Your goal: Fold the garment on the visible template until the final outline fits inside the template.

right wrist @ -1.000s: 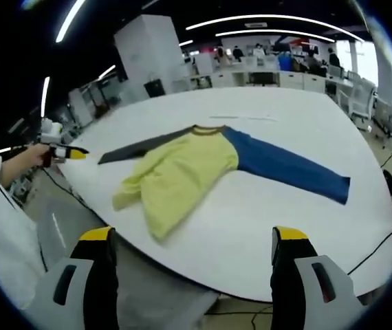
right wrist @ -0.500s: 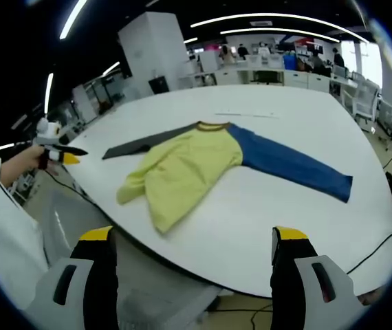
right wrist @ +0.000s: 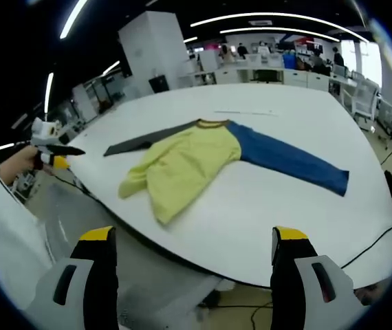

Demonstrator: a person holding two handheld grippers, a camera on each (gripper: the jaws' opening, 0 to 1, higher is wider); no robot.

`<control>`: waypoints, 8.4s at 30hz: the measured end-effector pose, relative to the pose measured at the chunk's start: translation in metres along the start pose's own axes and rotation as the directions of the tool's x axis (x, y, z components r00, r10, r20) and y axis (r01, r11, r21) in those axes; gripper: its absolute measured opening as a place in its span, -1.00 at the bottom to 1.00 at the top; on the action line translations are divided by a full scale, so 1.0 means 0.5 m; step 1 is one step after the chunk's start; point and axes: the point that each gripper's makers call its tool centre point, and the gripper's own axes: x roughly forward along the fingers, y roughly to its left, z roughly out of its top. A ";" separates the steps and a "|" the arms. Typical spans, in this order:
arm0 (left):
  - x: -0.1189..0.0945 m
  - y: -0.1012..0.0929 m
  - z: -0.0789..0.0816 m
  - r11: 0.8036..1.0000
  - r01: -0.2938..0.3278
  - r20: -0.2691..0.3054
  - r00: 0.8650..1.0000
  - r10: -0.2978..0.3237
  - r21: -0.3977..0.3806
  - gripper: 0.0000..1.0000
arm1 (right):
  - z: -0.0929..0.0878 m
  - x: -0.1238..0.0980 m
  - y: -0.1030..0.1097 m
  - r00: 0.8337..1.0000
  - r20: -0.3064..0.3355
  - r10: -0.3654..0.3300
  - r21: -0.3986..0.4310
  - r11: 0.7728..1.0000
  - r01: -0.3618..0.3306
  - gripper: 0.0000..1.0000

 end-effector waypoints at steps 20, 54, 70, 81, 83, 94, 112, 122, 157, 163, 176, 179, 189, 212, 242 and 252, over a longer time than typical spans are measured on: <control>-0.014 -0.046 -0.011 1.000 0.026 -0.005 1.000 -0.026 0.006 0.99 | -0.015 -0.025 -0.003 1.000 0.009 -0.016 0.018 1.000 0.016 0.85; 0.023 -0.038 -0.027 0.999 0.037 -0.045 0.998 -0.037 0.007 0.91 | -0.016 0.005 0.005 1.000 -0.004 0.009 0.019 1.000 -0.009 0.64; 0.081 -0.036 -0.033 0.999 0.048 -0.098 0.994 -0.047 0.010 0.71 | -0.011 0.063 0.013 0.997 -0.032 0.064 0.015 0.998 -0.063 0.41; 0.118 -0.041 -0.042 0.997 0.072 -0.143 0.987 -0.069 0.020 0.61 | -0.008 0.098 0.013 0.995 -0.049 0.087 0.022 0.996 -0.086 0.35; 0.124 -0.039 -0.044 0.997 0.074 -0.150 0.986 -0.071 0.016 0.58 | -0.010 0.108 0.011 0.994 -0.059 0.090 0.022 0.996 -0.089 0.33; 0.163 -0.039 -0.062 0.996 0.089 -0.202 0.976 -0.084 0.019 0.42 | -0.019 0.156 0.020 0.986 -0.106 0.127 0.011 0.992 -0.126 0.27; 0.218 -0.034 -0.088 0.994 0.108 -0.256 0.961 -0.108 -0.013 0.06 | -0.042 0.228 0.045 0.963 -0.166 0.212 0.034 0.977 -0.210 -0.03; 0.253 -0.034 -0.104 0.992 0.127 -0.277 0.952 -0.129 -0.025 -0.21 | -0.061 0.276 0.075 0.941 -0.199 0.273 0.051 0.962 -0.269 -0.23; 0.295 -0.039 -0.116 0.988 0.151 -0.314 0.936 -0.157 -0.043 -0.75 | -0.082 0.327 0.111 0.913 -0.219 0.343 0.066 0.939 -0.337 -0.79; 0.295 -0.034 -0.115 0.990 0.137 -0.316 0.938 -0.143 -0.042 -0.96 | -0.077 0.328 0.112 0.916 -0.207 0.344 0.057 0.939 -0.339 -0.90; 0.276 -0.035 -0.078 0.990 0.132 -0.286 0.948 -0.138 -0.042 -0.98 | -0.021 0.305 0.110 0.931 -0.138 0.339 0.037 0.941 -0.337 -0.93; 0.265 -0.030 -0.050 0.991 0.128 -0.256 0.957 -0.136 -0.047 -0.99 | 0.000 0.296 0.103 0.937 -0.124 0.328 0.013 0.944 -0.329 -0.93; 0.239 0.007 0.069 0.992 0.105 -0.131 0.985 -0.113 -0.064 -1.00 | 0.112 0.269 0.049 0.963 -0.009 0.271 -0.013 0.962 -0.271 -0.93; 0.304 0.134 0.207 0.999 0.030 -0.073 0.997 -0.031 -0.010 -1.00 | 0.239 0.364 -0.094 0.983 -0.004 0.182 -0.038 0.983 -0.182 -0.93; 0.440 0.231 0.157 0.995 -0.037 -0.197 0.980 0.017 -0.096 -1.00 | 0.192 0.512 -0.190 0.976 -0.164 0.146 0.058 0.989 -0.138 -0.93; 0.458 0.241 0.151 0.996 -0.037 -0.225 0.974 0.017 -0.084 -1.00 | 0.176 0.538 -0.198 0.972 -0.193 0.134 0.026 0.991 -0.132 -0.93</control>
